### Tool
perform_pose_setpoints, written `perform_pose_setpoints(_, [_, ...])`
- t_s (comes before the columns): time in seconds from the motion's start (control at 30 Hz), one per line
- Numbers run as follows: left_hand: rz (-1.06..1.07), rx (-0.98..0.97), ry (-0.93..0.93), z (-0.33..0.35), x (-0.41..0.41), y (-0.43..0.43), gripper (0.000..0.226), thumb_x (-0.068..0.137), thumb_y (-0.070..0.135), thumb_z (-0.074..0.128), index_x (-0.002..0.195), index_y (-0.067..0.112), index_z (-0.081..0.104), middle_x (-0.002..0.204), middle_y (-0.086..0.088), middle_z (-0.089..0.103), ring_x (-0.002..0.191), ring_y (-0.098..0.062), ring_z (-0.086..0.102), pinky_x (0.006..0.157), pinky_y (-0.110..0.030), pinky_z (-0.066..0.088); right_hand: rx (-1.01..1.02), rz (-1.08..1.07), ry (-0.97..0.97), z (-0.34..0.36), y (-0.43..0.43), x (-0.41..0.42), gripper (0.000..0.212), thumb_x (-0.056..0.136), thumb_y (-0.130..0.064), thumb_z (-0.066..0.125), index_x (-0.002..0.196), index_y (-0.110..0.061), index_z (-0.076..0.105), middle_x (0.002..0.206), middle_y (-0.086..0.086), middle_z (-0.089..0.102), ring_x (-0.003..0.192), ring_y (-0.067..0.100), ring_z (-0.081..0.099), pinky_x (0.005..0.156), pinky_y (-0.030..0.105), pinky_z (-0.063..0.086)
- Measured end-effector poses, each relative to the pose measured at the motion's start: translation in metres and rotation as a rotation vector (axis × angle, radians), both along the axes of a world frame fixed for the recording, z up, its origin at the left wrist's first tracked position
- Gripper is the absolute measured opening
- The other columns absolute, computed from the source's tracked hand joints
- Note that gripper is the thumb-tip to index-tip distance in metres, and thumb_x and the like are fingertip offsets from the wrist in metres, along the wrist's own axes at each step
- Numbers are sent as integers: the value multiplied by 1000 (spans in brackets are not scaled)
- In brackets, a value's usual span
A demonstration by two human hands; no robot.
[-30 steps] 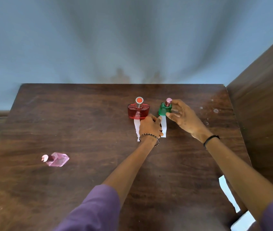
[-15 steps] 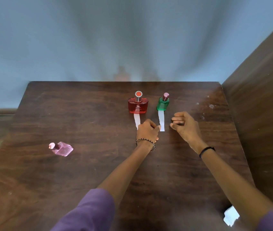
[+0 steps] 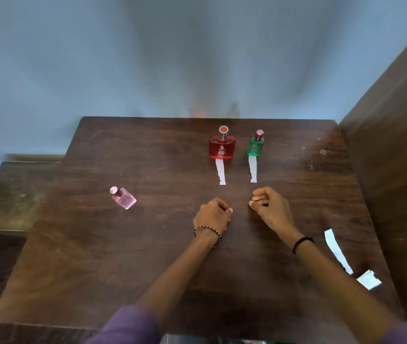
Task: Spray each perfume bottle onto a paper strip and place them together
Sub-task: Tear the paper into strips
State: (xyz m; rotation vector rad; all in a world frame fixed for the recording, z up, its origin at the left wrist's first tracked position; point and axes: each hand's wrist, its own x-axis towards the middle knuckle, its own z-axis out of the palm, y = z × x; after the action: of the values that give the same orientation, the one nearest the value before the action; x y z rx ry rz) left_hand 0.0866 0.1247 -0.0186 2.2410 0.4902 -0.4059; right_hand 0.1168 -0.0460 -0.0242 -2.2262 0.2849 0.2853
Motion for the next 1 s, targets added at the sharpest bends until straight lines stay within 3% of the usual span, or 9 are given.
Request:
perform_pose_setpoints(0.13, [-1, -21, -17, -4, -26, 16, 16, 90, 35, 62, 76, 26, 60, 62, 11, 71, 49, -6, 67, 66, -22, 54, -46, 68, 10, 1, 13, -23, 17, 92, -14, 75, 108, -16, 69, 91, -11, 66, 76, -4, 59, 60, 0, 44])
perform_pose_setpoints(0.3, [-111, -107, -34, -10, -48, 10, 16, 92, 35, 62, 82, 22, 64, 65, 6, 74, 46, -8, 64, 58, -28, 56, -64, 97, 9, 4, 14, -61, 12, 93, -20, 74, 105, -18, 73, 101, -6, 70, 89, 6, 64, 71, 12, 44])
perform_pose_setpoints(0.43, [-254, -177, -26, -10, -56, -14, 14, 95, 33, 61, 87, 22, 65, 66, 4, 74, 47, -8, 65, 50, -25, 52, -101, 104, 14, 6, -5, -90, 8, 94, -24, 72, 102, -21, 74, 97, -9, 69, 85, 3, 61, 64, 9, 40])
perform_pose_setpoints(0.53, [-359, -194, -14, -8, -60, -37, 12, 95, 32, 60, 84, 27, 62, 65, 5, 73, 47, -8, 66, 44, -19, 45, -78, 25, -30, 10, -32, -110, 2, 93, -26, 72, 94, -25, 74, 90, -11, 71, 80, -1, 63, 72, 18, 52])
perform_pose_setpoints(0.7, [-479, -226, 26, -1, -59, -75, 9, 95, 29, 58, 90, 24, 64, 68, 5, 74, 48, -9, 67, 43, -20, 48, -132, -218, -225, 13, -87, -125, 5, 91, -23, 76, 90, -19, 73, 89, -4, 73, 84, 15, 68, 79, 30, 52])
perform_pose_setpoints(0.87, [-568, -239, 49, 5, -55, -104, 8, 96, 24, 57, 91, 24, 64, 72, 3, 75, 51, -10, 68, 46, -24, 53, -172, -394, -151, 3, -130, -119, 22, 88, -23, 79, 104, -9, 72, 100, 9, 75, 94, 30, 69, 86, 39, 52])
perform_pose_setpoints(1.0, [-590, -245, 68, 6, -56, -116, 9, 96, 23, 57, 92, 23, 64, 73, 2, 75, 50, -8, 67, 44, -23, 52, -238, -347, -64, -1, -141, -116, 43, 91, -27, 76, 130, -11, 67, 120, 12, 65, 114, 30, 62, 93, 41, 48])
